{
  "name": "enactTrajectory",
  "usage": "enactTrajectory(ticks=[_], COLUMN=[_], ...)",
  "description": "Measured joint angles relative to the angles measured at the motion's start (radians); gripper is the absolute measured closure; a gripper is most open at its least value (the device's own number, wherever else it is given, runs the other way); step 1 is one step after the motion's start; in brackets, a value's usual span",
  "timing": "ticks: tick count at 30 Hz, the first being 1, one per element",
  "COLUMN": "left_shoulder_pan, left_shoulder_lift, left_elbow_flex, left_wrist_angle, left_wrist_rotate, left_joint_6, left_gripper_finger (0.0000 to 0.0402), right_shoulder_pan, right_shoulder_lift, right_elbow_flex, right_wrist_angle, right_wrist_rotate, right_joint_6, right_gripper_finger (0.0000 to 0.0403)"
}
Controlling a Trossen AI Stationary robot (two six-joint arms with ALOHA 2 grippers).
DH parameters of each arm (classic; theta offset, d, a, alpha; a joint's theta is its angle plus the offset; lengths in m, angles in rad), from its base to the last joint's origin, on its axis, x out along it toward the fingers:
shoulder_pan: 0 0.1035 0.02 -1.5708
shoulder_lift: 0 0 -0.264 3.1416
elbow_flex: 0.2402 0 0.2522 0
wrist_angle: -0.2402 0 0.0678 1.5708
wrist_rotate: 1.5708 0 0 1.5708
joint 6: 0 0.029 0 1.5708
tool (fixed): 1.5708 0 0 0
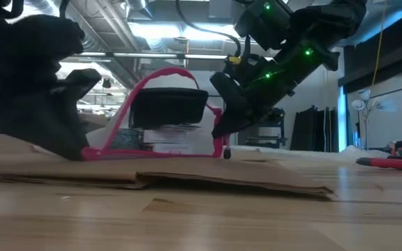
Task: Unpack boxes
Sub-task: Adjust the items inside the white pouch
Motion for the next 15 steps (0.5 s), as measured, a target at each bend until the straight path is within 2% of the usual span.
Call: enactTrajectory(ticks=[2,7,10,15], left_shoulder_pan=[-0.002,-0.048,-0.083,-0.107], left_shoulder_lift=[0.006,-0.049,-0.109,-0.194], left_elbow_flex=[0.002,0.004,0.003,0.000], left_wrist_angle=[-0.024,-0.192,-0.335,-0.519], left_wrist_rotate=[-0.009,-0.017,-0.005,-0.136], left_joint_6=[-0.043,-0.199,-0.360,-0.554], left_gripper_finger=[0.0390,0.0399,0.0400,0.0400], right_shoulder_pan=[0.006,0.067,0.122,0.200], right_shoulder_lift=[0.000,-0.015,-0.017,-0.018], right_elbow_flex=[0.000,0.000,0.002,0.045], right_wrist_angle=[-0.041,-0.124,-0.116,-0.115], right_wrist_rotate=[0.000,-0.060,-0.128,-0.170], right_joint_6=[0.034,0.125,0.207,0.262], right_gripper_finger=[0.0402,0.0402,0.0402,0.0402])
